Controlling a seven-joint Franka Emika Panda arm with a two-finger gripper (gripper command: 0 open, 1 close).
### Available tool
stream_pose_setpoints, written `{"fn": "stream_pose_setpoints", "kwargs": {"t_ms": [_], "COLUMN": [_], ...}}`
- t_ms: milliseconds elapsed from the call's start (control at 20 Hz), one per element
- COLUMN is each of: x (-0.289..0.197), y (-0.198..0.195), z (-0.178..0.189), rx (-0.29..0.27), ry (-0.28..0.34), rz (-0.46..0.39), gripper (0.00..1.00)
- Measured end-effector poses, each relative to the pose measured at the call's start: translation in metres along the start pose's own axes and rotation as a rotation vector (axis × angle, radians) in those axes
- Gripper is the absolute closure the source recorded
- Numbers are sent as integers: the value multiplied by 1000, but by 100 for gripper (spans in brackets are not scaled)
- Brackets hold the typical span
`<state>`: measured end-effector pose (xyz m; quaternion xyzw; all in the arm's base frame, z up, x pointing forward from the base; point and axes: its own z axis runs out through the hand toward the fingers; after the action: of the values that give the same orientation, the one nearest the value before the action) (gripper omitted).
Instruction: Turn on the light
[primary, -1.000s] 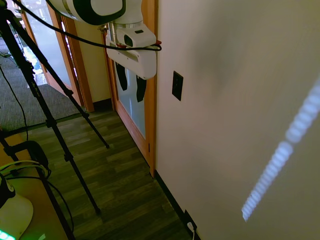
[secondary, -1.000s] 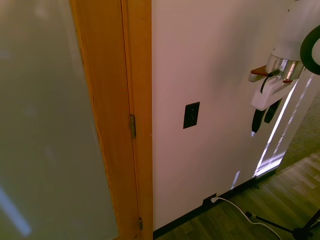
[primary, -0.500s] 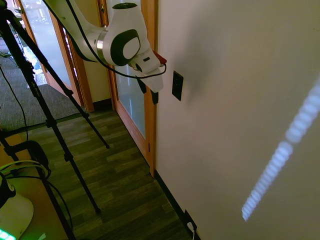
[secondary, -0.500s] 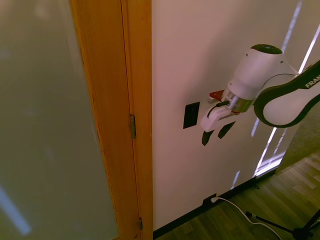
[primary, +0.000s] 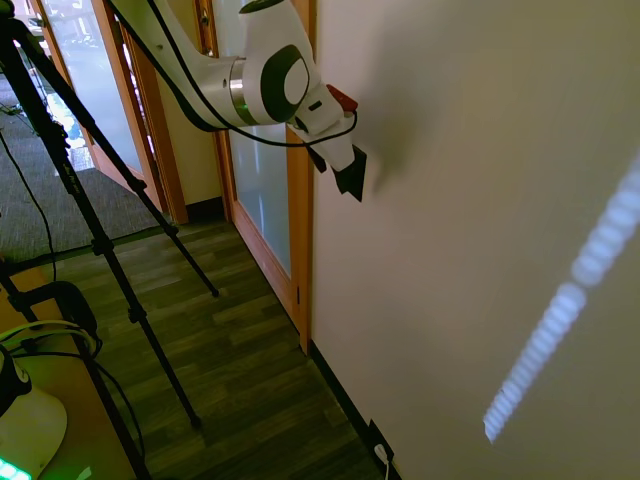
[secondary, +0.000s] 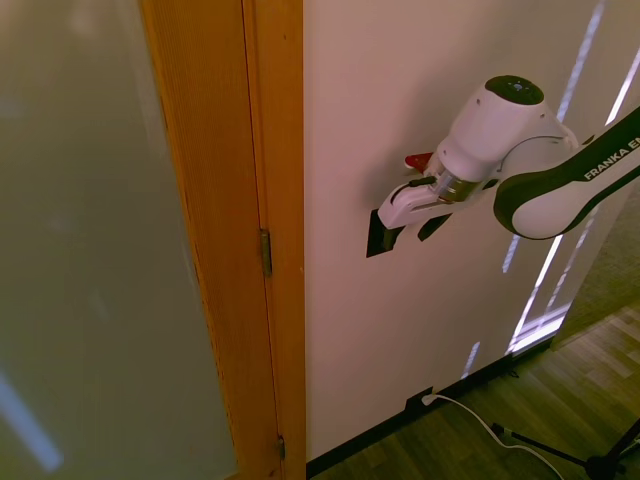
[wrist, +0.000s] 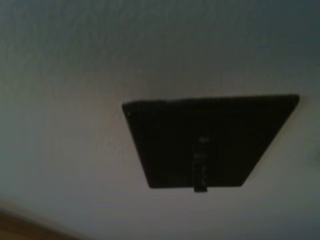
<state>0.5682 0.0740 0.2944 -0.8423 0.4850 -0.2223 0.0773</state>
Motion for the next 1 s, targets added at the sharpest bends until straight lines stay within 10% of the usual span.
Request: {"fn": "stream_pose_setpoints", "kwargs": {"t_ms": [1000], "x": [-3], "y": [-23], "z": [33], "rx": [21], "ry": [67], "rz": [70], "gripper": [100]}}
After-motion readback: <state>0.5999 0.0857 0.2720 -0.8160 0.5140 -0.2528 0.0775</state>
